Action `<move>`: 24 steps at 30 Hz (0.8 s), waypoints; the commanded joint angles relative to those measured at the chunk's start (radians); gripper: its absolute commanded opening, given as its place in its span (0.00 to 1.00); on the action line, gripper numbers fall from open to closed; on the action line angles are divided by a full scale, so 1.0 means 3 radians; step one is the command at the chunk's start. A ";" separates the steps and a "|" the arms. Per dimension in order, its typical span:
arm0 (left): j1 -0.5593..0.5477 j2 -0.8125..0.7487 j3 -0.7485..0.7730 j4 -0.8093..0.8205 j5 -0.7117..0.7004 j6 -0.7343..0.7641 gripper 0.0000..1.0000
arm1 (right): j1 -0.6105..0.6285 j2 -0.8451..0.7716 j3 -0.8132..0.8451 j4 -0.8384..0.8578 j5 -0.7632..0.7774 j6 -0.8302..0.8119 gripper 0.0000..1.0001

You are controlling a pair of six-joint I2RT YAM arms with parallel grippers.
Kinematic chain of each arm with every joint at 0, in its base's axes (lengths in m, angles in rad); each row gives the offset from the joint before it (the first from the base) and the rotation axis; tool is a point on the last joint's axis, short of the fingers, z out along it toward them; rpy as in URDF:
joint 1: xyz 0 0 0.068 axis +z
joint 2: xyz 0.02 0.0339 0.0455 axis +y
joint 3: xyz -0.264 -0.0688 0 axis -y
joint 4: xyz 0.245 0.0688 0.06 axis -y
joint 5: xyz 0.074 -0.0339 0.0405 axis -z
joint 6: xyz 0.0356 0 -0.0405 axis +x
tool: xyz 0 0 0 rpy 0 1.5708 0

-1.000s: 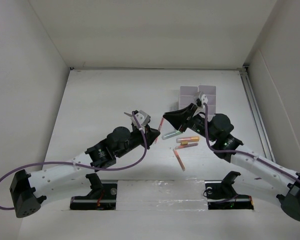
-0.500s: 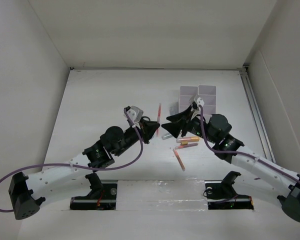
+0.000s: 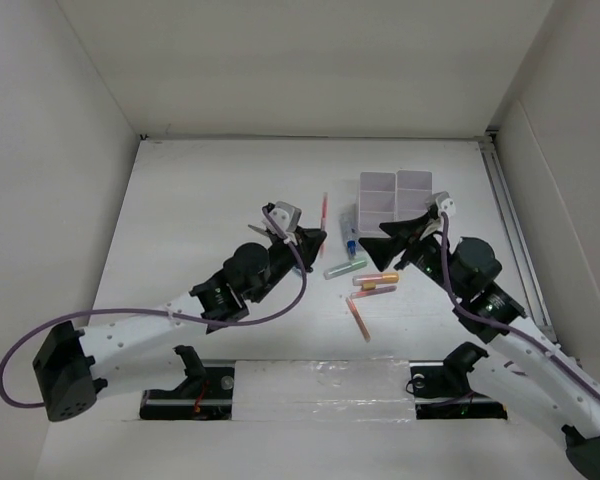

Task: Sort the stationery into containers
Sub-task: Place the pen in the storage box.

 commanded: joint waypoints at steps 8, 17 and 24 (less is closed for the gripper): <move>0.0193 0.1021 0.0898 0.1072 -0.0004 0.0356 0.00 | -0.0049 -0.0393 0.0070 -0.0577 0.0492 -0.0080 0.75; 0.0546 0.2115 0.1604 0.1844 0.0593 0.0403 0.00 | -0.0049 -0.1068 0.0447 -0.1541 0.1441 -0.0008 0.76; 0.0674 0.2933 0.2213 0.2248 0.0839 0.0566 0.00 | -0.0049 -0.1247 0.0816 -0.2075 0.1684 -0.0044 0.78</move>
